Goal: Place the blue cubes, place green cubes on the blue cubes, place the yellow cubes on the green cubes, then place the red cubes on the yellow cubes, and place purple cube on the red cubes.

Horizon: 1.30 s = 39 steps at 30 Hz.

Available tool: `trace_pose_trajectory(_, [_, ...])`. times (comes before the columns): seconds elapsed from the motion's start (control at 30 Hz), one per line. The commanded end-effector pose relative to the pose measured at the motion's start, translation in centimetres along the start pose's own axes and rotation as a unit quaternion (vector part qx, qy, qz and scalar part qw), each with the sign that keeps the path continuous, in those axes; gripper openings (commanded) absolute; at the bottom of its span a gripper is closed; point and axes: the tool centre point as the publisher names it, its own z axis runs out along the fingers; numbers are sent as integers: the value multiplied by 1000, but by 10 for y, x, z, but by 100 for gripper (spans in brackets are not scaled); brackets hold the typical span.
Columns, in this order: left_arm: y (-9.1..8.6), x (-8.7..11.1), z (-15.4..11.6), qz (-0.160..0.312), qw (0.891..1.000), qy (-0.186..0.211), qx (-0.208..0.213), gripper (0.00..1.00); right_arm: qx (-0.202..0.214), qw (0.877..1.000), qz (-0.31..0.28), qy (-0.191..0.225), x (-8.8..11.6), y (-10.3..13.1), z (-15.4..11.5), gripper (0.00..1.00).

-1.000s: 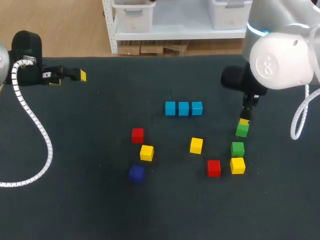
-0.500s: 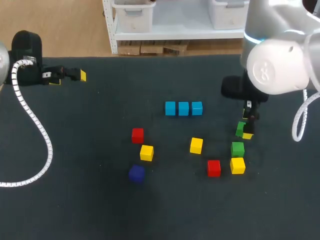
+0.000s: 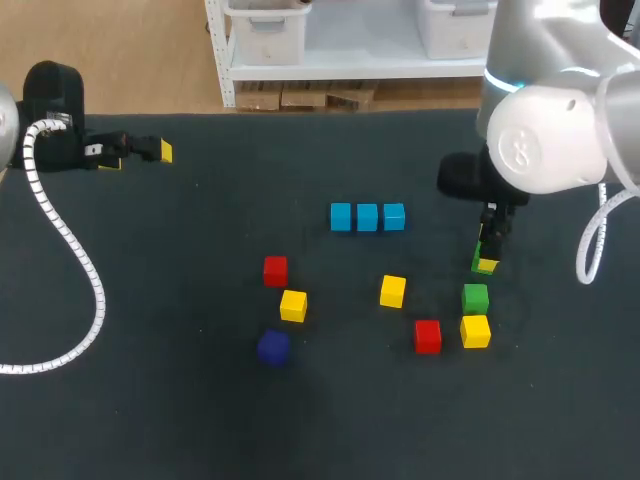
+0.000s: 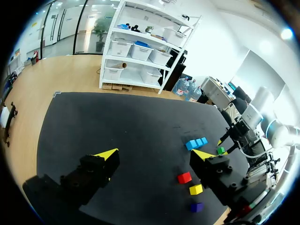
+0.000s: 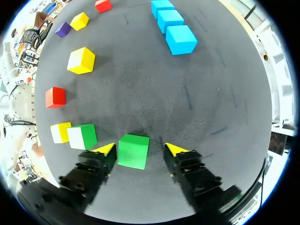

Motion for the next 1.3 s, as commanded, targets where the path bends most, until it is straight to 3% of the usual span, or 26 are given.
trace_pose_trajectory(0.03, [2,1,0,1,1000,-3,6,100,3,1000,4,-1,2,2,-3,0])
trace_pose_trajectory(0.5, [2,1,0,1,1000,-3,6,100,31,999,-1,-38,-11,3,-39,0])
trace_pose_trajectory(0.67, [2,1,0,1,1000,-3,6,100,43,998,-16,-39,-38,5,-61,0])
trace_pose_trajectory(0.87, [2,1,0,1,1000,-3,6,100,33,993,-107,-44,-78,27,-85,0])
trace_pose_trajectory(1.03, [2,1,0,1,1000,-3,6,100,31,984,-173,-30,-107,37,-86,0])
trace_pose_trajectory(1.3, [2,1,0,1,1000,-3,6,100,29,975,-222,-14,-145,40,-79,0])
